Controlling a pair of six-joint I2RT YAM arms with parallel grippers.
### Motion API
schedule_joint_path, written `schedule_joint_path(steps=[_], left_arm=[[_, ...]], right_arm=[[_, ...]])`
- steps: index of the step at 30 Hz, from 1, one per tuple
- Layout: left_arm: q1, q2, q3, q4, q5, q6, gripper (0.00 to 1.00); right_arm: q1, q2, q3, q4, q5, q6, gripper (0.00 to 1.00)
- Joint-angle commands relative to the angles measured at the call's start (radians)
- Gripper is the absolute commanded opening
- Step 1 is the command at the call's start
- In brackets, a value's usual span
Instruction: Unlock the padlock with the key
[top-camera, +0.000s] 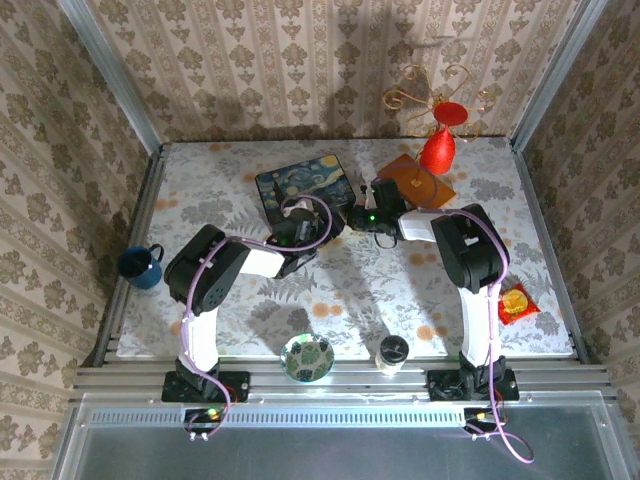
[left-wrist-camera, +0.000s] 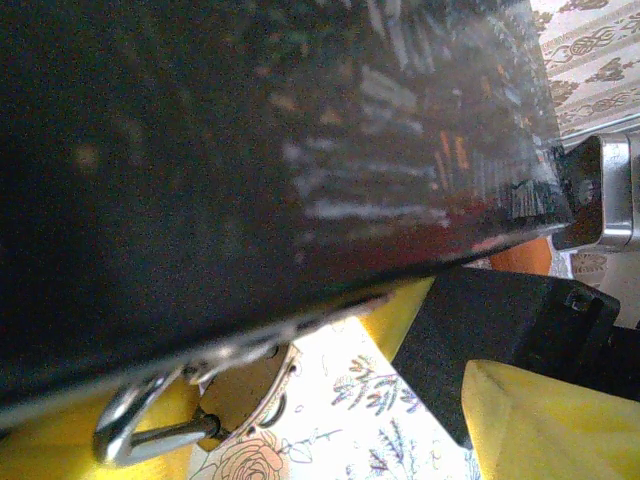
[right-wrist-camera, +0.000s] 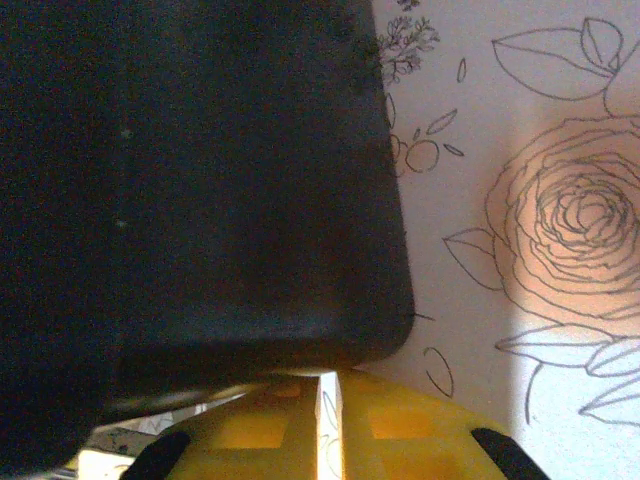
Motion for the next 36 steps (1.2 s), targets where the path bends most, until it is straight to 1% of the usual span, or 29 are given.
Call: schedule_joint_path(steps=[1,4,8,13,17,24,31,36], left_arm=[[-0.015,0.013,-0.016,-0.001,-0.016,-0.014,0.70],[-0.022,0.006,-0.021,-0.016,-0.037,-0.022,0.69],[-0.028,-0.010,-0.030,-0.042,-0.073,-0.030,0.65],[-0.020,0.001,-0.028,-0.034,-0.085,-0.027,0.64],[-0.010,0.024,-0.017,-0.029,-0.091,-0.021,0.64],[-0.017,0.036,-0.010,-0.009,-0.095,-0.016,0.52],[-0.021,0.044,-0.010,0.004,-0.099,-0.007,0.51],[-0.019,0.077,0.008,-0.003,-0.102,-0.003,0.52]], right_arm=[[0.020,0.058,0.028,0.067,-0.048,0.070,0.14],[0.038,0.078,0.044,0.080,-0.063,0.093,0.14],[0.072,0.075,0.030,0.098,-0.071,0.109,0.14],[0.088,0.065,-0.008,0.129,-0.095,0.134,0.14],[0.088,0.046,-0.024,0.117,-0.111,0.130,0.14],[0.092,0.015,-0.032,0.065,-0.192,0.130,0.14],[0.093,-0.007,-0.070,0.069,-0.234,0.148,0.14],[0.093,0.007,-0.058,0.082,-0.262,0.173,0.14]])
